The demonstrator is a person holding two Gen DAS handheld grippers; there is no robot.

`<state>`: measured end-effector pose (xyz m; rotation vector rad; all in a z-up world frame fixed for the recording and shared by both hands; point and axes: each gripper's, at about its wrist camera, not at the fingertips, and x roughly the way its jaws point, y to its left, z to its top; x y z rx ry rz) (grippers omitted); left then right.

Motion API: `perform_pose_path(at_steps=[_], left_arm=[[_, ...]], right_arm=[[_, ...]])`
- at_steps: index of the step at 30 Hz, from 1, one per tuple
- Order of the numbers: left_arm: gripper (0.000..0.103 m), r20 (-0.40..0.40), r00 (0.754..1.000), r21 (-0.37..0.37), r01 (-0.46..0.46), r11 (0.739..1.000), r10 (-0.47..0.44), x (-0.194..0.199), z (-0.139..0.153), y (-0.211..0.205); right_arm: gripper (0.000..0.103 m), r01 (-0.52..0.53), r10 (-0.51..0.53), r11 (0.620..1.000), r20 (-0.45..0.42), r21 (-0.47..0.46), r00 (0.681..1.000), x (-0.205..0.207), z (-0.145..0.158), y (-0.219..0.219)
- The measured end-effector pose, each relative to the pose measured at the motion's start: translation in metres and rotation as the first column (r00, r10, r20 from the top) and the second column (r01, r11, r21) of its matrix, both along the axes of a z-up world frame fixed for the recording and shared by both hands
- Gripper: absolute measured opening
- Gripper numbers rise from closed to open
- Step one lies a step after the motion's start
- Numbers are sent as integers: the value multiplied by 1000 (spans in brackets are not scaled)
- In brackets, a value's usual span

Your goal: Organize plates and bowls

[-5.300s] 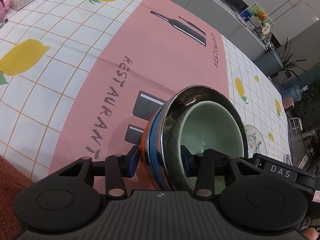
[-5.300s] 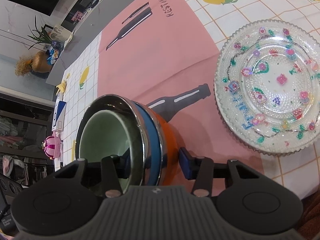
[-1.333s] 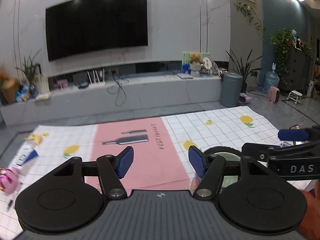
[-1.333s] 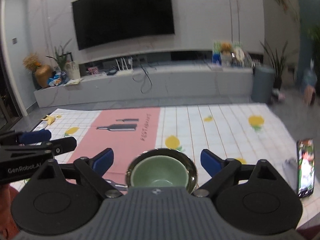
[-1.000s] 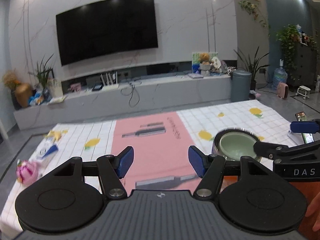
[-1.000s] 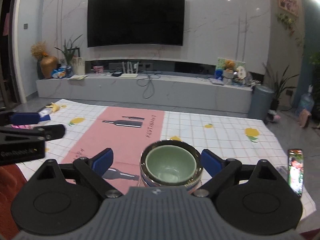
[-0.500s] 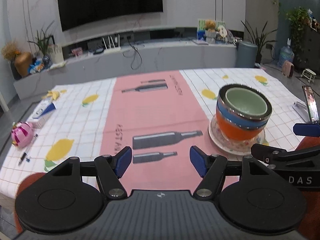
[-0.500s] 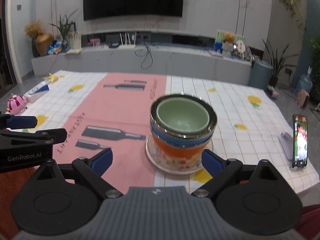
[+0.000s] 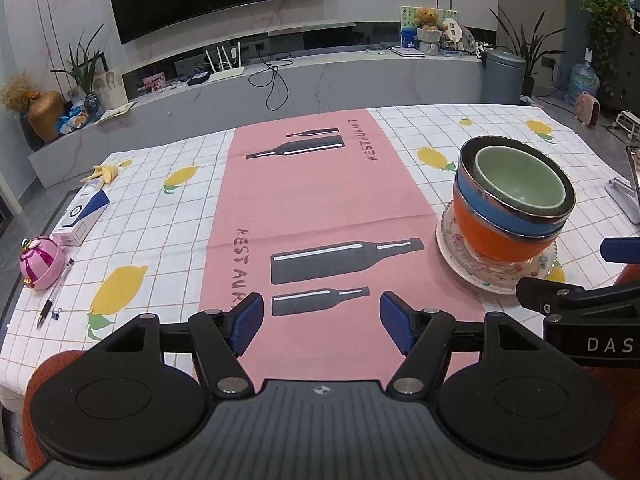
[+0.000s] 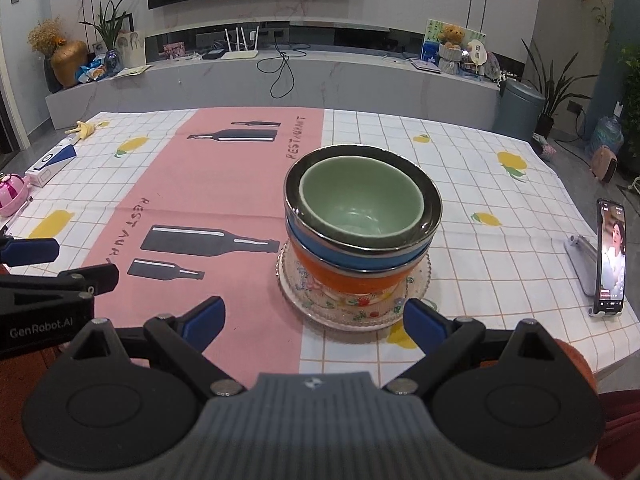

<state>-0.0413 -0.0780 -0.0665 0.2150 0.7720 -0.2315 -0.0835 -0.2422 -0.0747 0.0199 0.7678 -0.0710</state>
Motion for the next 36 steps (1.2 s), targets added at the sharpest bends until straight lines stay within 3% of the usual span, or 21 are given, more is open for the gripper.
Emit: perform_pose_path(at_steps=[36], left_arm=[[81,-11,1000,1,-11,1000,11,1,1,7]], right_arm=[[95,-10,10,1000,-15,1,1000,4,-3,3]])
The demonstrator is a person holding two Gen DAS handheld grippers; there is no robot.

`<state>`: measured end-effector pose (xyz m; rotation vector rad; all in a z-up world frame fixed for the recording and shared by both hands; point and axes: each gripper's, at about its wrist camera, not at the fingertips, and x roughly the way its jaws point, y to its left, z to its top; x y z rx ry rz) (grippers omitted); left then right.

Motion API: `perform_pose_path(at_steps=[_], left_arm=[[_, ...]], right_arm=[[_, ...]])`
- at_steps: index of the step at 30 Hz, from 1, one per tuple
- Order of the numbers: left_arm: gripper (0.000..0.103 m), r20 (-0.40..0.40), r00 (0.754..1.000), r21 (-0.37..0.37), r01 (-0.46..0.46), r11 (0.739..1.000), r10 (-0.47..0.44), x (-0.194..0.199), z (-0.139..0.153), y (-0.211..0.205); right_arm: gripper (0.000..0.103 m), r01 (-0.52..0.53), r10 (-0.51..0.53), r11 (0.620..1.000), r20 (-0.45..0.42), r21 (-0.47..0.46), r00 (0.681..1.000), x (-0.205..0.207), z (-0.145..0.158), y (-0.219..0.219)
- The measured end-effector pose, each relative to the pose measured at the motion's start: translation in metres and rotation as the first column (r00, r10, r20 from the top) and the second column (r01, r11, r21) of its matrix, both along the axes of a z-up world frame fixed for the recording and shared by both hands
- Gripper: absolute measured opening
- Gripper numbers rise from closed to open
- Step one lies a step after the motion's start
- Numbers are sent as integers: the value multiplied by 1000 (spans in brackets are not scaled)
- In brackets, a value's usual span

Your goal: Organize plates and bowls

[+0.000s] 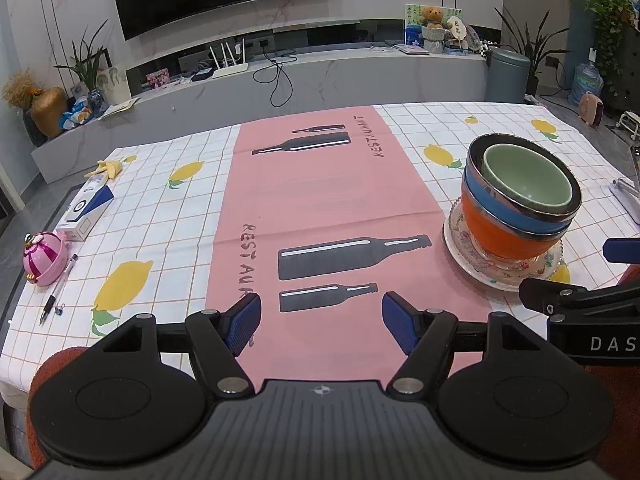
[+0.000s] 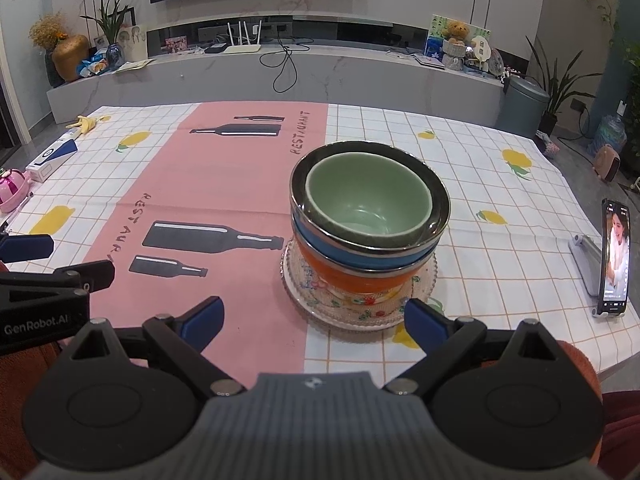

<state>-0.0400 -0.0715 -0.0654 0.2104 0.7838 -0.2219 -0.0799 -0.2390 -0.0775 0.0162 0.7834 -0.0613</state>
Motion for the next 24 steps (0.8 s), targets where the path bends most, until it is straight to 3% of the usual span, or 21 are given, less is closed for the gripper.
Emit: perform_pose_path(at_steps=[24], left_arm=[[81,-5,1000,2,-11,1000,11,0,-2,3]], right_arm=[[95,16,-16,1000,-25,11,1000,-1,-5,-2]])
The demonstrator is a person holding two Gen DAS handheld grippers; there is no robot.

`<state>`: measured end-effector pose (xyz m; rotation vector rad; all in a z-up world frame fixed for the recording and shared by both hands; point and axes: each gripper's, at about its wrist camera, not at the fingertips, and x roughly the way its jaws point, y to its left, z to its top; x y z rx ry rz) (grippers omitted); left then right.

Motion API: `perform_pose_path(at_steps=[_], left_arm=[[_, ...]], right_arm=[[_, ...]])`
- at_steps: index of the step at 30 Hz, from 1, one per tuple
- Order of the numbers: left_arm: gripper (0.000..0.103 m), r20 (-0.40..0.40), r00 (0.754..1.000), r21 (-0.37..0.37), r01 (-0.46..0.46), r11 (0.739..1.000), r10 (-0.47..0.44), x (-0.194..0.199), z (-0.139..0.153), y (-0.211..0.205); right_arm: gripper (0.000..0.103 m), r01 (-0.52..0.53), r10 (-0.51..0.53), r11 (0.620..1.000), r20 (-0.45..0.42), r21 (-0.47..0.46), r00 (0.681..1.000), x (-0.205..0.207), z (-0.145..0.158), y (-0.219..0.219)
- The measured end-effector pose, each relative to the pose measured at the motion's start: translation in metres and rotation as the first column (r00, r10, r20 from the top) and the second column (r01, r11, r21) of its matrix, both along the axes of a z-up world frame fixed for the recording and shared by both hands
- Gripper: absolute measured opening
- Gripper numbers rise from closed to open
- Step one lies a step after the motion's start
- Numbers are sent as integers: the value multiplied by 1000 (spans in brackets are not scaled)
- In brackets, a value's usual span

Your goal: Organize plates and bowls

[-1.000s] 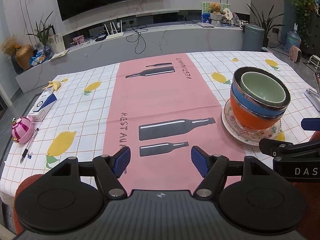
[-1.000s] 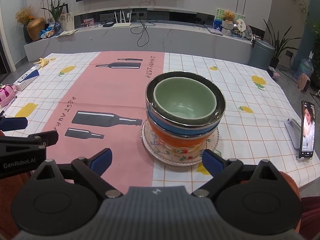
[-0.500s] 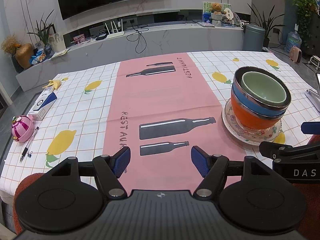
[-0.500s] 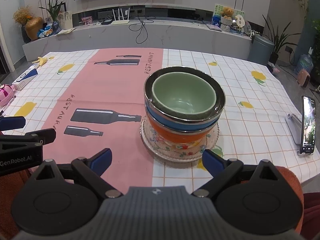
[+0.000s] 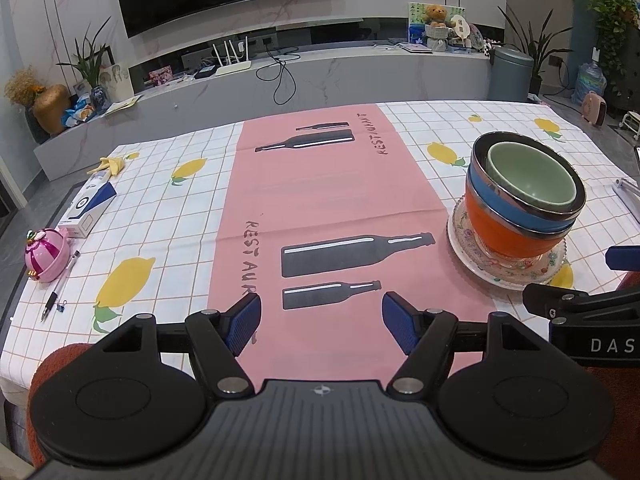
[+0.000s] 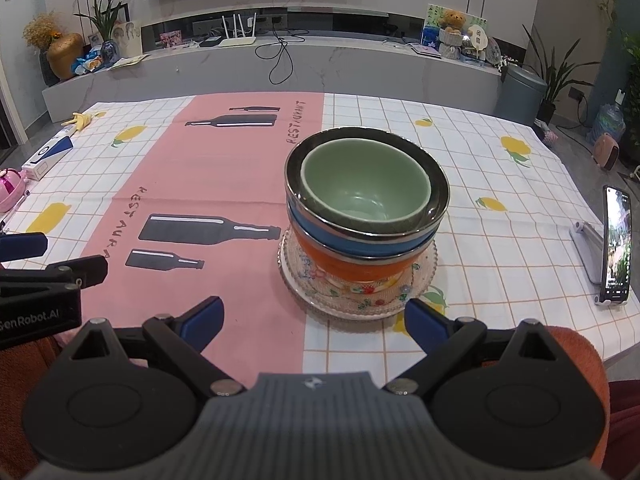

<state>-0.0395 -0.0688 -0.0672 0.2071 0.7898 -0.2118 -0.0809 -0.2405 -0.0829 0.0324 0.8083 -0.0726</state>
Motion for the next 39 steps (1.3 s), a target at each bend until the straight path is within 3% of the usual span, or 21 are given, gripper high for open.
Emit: perform_pose_path(at_steps=[39], left_arm=[[81,2,1000,-7,-2,1000,2,0,1,0]], right_arm=[[95,8,-8,1000,-29,10,1000,2,-6,-1]])
